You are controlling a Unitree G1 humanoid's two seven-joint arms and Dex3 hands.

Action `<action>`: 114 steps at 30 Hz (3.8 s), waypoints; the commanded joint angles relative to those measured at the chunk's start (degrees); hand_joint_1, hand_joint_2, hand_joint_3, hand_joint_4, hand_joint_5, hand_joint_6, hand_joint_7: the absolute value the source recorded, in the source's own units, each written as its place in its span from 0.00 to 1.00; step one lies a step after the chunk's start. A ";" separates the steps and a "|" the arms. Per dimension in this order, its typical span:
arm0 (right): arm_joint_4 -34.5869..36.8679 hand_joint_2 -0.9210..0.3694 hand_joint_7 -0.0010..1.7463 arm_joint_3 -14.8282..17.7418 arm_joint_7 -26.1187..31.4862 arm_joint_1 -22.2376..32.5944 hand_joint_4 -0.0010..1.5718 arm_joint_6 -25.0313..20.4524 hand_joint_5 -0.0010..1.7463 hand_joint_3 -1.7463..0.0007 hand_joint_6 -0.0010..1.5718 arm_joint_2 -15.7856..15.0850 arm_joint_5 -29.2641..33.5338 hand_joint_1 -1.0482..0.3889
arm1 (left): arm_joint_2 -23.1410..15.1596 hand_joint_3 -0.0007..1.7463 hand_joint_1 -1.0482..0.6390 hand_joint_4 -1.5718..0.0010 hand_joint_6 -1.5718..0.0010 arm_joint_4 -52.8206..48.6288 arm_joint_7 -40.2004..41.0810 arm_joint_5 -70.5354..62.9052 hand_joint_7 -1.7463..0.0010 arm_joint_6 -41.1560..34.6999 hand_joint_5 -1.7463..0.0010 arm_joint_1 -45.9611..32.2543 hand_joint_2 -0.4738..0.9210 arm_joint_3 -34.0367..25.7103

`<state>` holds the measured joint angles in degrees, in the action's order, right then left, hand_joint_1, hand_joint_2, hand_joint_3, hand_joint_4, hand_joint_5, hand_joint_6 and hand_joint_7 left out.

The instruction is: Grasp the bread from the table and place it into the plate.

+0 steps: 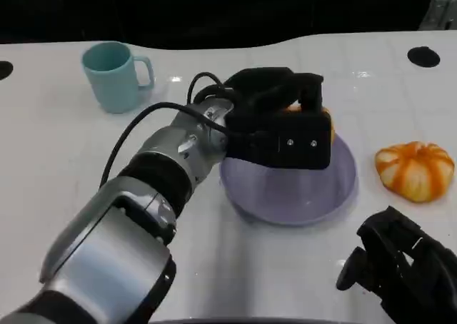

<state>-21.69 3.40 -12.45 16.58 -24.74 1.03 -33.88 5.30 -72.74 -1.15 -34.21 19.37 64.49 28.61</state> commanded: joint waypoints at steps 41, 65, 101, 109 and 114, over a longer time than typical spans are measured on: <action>-0.71 0.00 0.89 0.91 -1.02 -0.10 0.37 0.78 1.00 0.86 0.31 -0.53 -0.03 0.37 | -2.11 0.32 0.04 1.00 0.95 0.79 -15.05 1.73 0.99 -8.47 1.00 0.30 1.00 -0.24; -1.14 0.00 0.89 0.66 0.36 -0.54 0.38 -0.08 1.00 0.86 0.30 -0.19 0.38 0.38 | -4.90 0.24 0.25 0.74 0.62 27.95 -33.63 45.48 0.90 -14.25 0.48 -23.78 1.00 -31.70; -2.46 0.00 0.89 0.60 0.80 -0.55 0.37 -0.99 1.00 0.84 0.28 -0.73 0.49 0.37 | 0.41 0.28 0.28 0.53 0.70 86.47 -16.95 70.77 0.00 -48.84 0.00 -71.94 1.00 -35.56; -2.50 0.00 0.89 1.12 0.27 -0.38 0.36 -0.90 1.00 0.83 0.27 -1.32 -0.03 0.38 | -0.41 0.22 0.27 0.52 0.70 85.84 -16.83 69.47 0.00 -45.79 0.00 -73.94 1.00 -35.06; -2.48 0.00 0.90 1.12 0.15 -0.36 0.36 -0.77 1.00 0.83 0.27 -1.43 -0.06 0.38 | -0.66 0.20 0.27 0.53 0.70 85.65 -16.71 69.57 0.00 -45.43 0.00 -74.03 1.00 -34.85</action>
<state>-23.38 3.92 -12.00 16.12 -25.72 0.33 -33.34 5.51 13.00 -17.90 35.83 -27.12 -8.94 -6.24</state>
